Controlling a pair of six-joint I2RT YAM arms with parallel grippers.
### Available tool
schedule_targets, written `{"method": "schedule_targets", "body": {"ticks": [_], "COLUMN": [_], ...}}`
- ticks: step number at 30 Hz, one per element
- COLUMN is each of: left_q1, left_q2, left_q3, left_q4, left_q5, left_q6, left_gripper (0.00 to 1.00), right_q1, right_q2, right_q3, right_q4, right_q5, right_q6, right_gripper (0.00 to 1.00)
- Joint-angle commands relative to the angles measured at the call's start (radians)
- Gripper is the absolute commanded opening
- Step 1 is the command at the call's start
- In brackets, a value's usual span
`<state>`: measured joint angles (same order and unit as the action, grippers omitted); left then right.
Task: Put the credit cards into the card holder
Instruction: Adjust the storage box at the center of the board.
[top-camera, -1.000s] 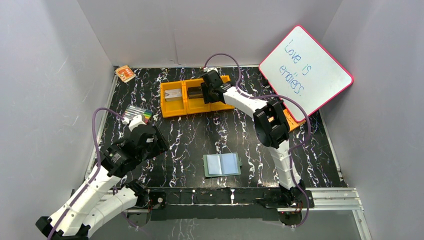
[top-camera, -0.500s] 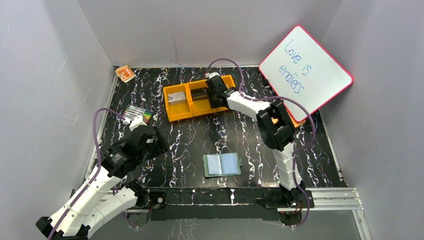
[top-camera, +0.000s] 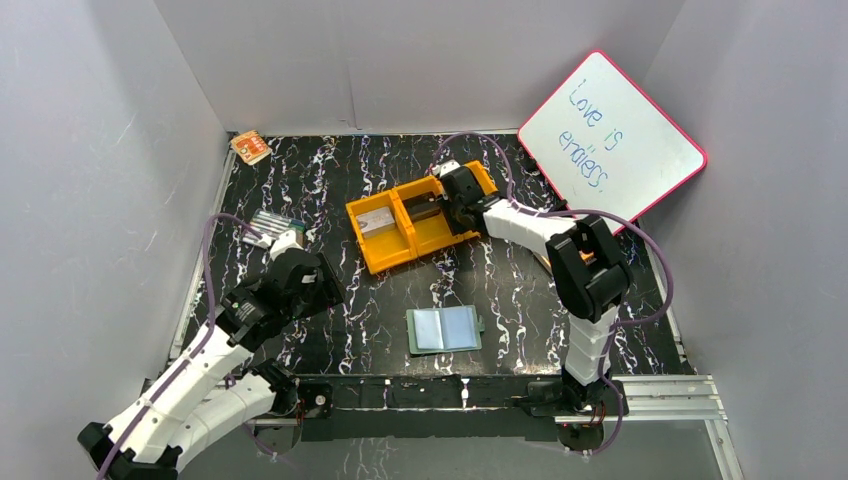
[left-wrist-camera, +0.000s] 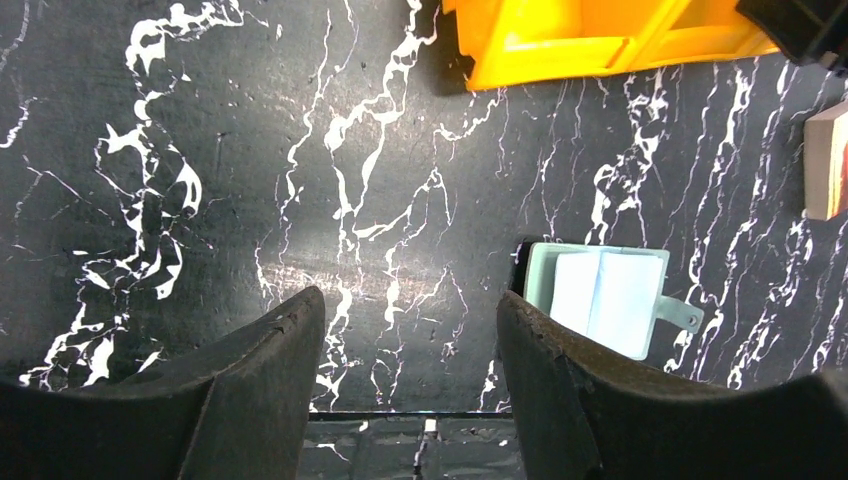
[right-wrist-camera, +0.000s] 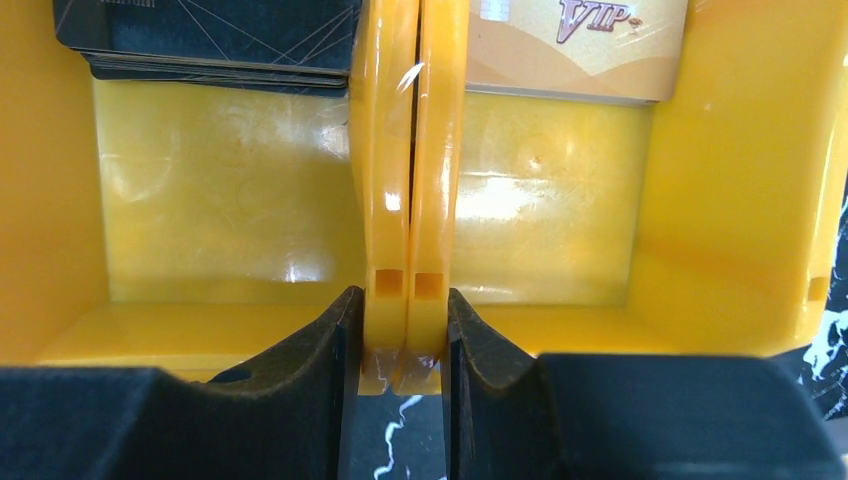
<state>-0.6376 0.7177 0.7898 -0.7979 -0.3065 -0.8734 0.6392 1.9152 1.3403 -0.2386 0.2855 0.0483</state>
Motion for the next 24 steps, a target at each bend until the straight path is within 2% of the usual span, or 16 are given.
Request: {"method": "schedule_targets", "body": {"ticks": [1,9,12,14,16,20,24], "left_q1": [0.004,0.004,0.004,0.004,0.004,0.004,0.008], "left_q2": [0.032,0.052,0.065,0.076,0.091,0.136,0.187], "left_q3": [-0.034,-0.058,-0.055,-0.053,-0.048,-0.028,0.006], "left_q4": [0.055,0.093,0.102,0.112,0.126,0.149,0.185], "left_q5": [0.043,0.063,0.063,0.063,0.065,0.061,0.035], "left_q6": [0.004,0.001,0.003,0.005,0.009,0.013,0.014], "left_gripper": [0.62,0.61,0.61,0.61,0.61,0.61,0.61], "right_q1": [-0.007,-0.046,-0.047,-0.046,-0.046,-0.046,-0.046], "right_q2": [-0.098,-0.165,-0.177,-0.192,-0.214,-0.280,-0.362], "right_q3": [-0.058,-0.110,-0.079,-0.053,-0.033,-0.024,-0.080], "right_q4": [0.052,0.080,0.039,0.002,-0.027,-0.065,-0.099], "right_q5": [0.083,0.044,0.026,0.013,-0.001,-0.044,-0.108], "right_q6": [-0.182,-0.195,-0.147,-0.103,-0.060,0.063,0.301], "right_gripper": [0.33,0.38,0.51,0.66,0.72,0.75,0.72]}}
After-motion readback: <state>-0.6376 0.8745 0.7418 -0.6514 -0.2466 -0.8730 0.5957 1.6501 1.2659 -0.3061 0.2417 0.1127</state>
